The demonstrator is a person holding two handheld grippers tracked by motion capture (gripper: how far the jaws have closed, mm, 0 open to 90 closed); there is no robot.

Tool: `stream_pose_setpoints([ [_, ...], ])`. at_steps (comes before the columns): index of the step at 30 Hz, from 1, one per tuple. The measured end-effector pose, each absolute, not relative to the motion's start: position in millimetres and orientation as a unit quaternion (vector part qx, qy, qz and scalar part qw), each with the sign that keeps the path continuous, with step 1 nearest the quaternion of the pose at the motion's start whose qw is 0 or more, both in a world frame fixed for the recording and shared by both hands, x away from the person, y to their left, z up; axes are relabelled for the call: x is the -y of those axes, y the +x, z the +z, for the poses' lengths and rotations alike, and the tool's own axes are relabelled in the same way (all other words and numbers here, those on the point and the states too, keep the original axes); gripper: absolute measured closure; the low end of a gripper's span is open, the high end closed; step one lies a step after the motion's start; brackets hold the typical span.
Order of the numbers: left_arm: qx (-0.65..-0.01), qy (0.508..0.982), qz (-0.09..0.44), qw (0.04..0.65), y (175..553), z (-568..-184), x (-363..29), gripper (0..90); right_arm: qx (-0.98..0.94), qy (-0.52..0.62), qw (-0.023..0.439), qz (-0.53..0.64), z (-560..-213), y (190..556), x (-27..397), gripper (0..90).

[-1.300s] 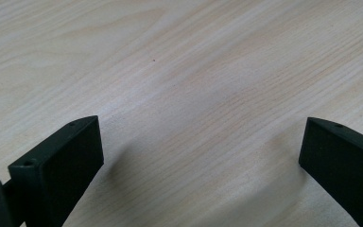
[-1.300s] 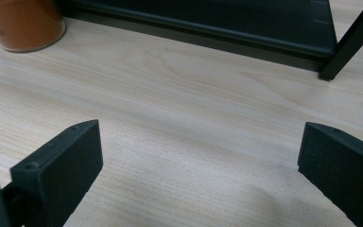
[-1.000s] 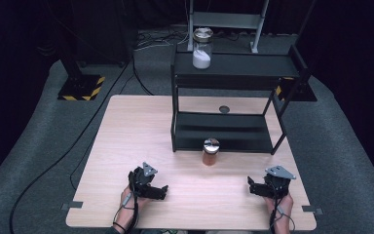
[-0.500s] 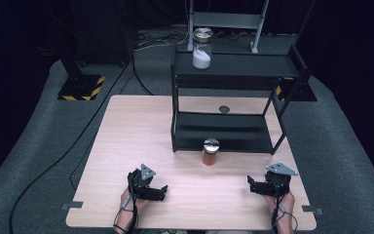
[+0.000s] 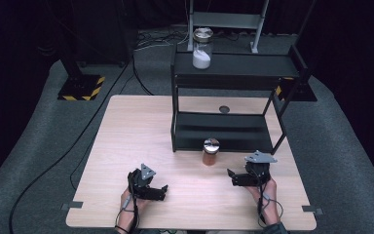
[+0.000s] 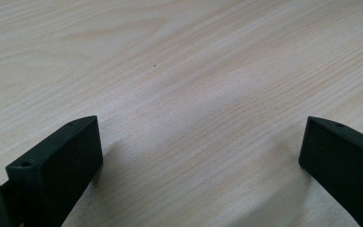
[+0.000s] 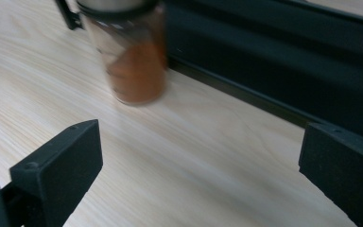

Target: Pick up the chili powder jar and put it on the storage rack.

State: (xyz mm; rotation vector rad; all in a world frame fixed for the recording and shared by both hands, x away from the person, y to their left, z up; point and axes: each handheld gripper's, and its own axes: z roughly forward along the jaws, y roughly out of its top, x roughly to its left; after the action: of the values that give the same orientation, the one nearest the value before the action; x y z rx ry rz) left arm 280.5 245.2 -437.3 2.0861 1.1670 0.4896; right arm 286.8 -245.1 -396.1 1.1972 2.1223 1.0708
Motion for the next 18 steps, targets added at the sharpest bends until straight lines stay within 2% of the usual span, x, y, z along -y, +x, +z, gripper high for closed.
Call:
stream_pose_setpoints([
  [18, -0.449, 0.803, 0.189, 0.344, 280, -437, -245, 0.0, -0.815, 0.378, 0.2, 0.392, -398, 351, 191, 0.0],
])
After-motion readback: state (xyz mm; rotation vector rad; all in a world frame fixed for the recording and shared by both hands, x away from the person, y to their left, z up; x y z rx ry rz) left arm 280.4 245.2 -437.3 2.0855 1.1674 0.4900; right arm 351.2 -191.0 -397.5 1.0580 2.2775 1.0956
